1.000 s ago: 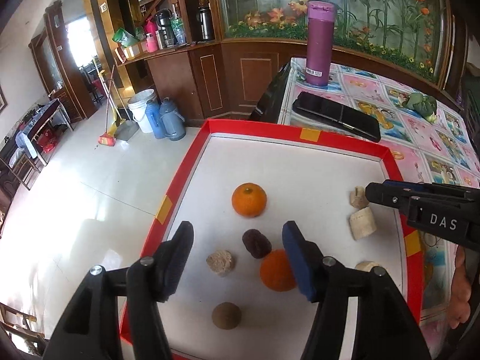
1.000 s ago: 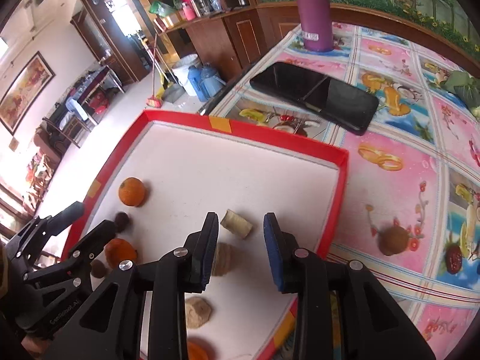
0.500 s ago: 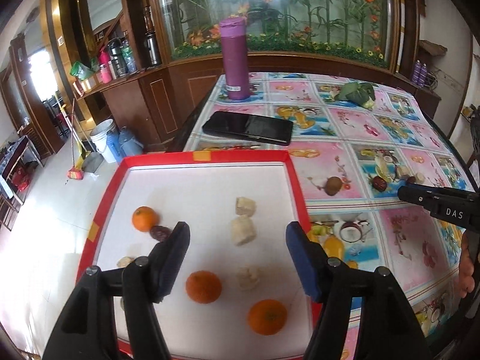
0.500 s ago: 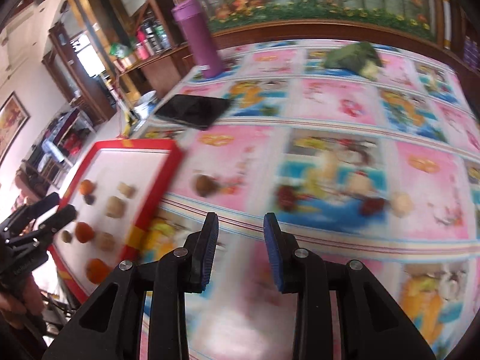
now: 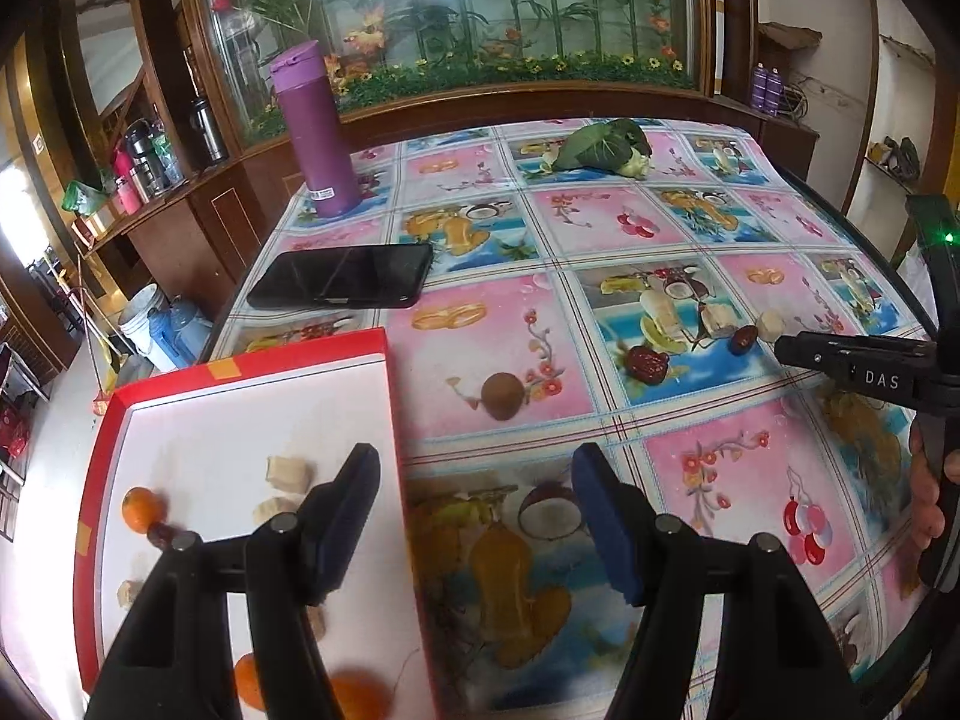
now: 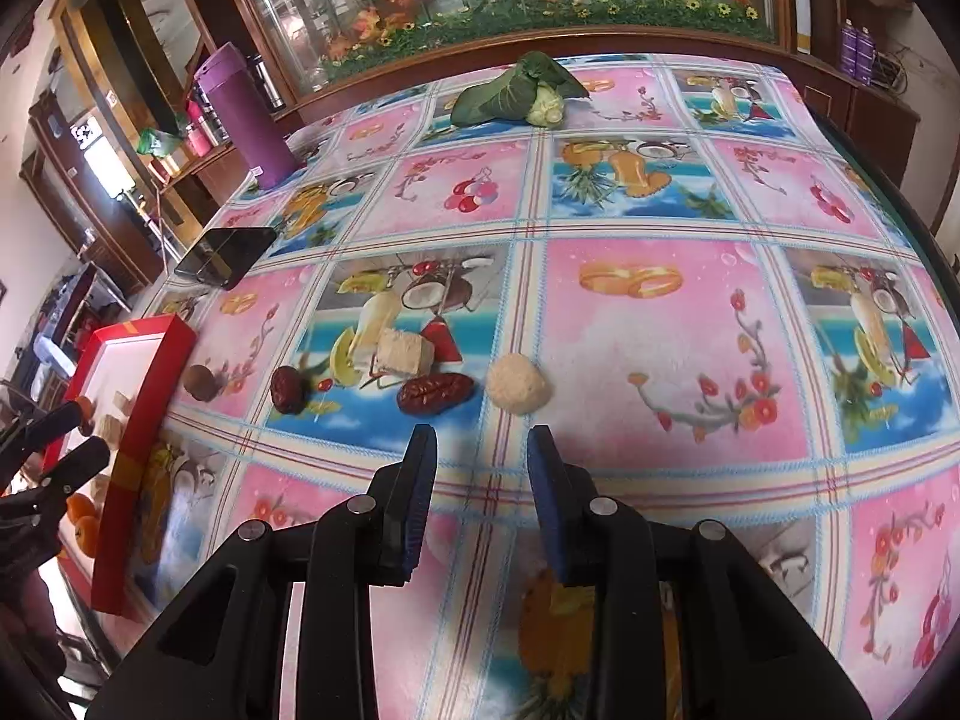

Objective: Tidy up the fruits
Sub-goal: 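Move both grippers back to the items on the table, then grasp a round beige cake with the right gripper while the left grasps a brown round fruit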

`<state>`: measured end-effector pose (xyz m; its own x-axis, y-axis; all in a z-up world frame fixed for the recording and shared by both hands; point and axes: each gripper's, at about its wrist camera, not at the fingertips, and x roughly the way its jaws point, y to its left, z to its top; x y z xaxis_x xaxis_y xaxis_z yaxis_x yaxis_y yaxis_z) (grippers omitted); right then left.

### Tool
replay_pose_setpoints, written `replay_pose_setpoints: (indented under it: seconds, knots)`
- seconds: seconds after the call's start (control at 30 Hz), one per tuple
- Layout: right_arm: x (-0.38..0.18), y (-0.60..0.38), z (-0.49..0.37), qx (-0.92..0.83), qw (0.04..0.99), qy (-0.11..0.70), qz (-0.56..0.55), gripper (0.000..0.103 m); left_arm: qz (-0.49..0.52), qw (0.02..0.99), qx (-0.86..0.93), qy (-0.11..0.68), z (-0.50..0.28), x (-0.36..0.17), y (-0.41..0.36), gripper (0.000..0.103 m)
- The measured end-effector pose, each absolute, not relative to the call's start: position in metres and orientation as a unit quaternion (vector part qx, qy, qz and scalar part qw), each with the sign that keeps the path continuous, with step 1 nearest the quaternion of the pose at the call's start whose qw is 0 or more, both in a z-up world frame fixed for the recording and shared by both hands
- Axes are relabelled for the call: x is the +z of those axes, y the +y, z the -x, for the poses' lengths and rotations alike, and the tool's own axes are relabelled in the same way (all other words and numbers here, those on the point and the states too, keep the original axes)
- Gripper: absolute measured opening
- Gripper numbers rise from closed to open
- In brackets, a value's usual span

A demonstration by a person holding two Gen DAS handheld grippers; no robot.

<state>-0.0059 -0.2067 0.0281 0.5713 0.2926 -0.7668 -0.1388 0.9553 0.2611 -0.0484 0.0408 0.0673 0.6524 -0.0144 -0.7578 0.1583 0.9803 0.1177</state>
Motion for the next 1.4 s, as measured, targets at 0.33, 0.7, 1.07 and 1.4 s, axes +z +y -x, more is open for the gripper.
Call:
replay_pose_setpoints:
  seconds: [0.33,0.7,1.07,1.4]
  knots:
    - [0.020,-0.206,-0.016,0.086,0.889,0.446,-0.057,0.031,-0.086,0.897,-0.064,0.430,0.014,0.053,0.035,0.069]
    - [0.019,-0.197,-0.021,0.076,0.899,0.432,-0.012,0.024,-0.076,0.884,-0.078,0.455,-0.007,0.034,0.027,0.067]
    - [0.023,-0.217,-0.019,0.095,0.897,0.426,-0.072,0.024,-0.063,0.874,-0.100,0.471,-0.016,0.020,0.022,0.035]
    - [0.038,-0.222,-0.010,0.108,0.910,0.387,-0.105,0.023,-0.044,0.887,-0.116,0.445,-0.004,0.036,0.021,0.026]
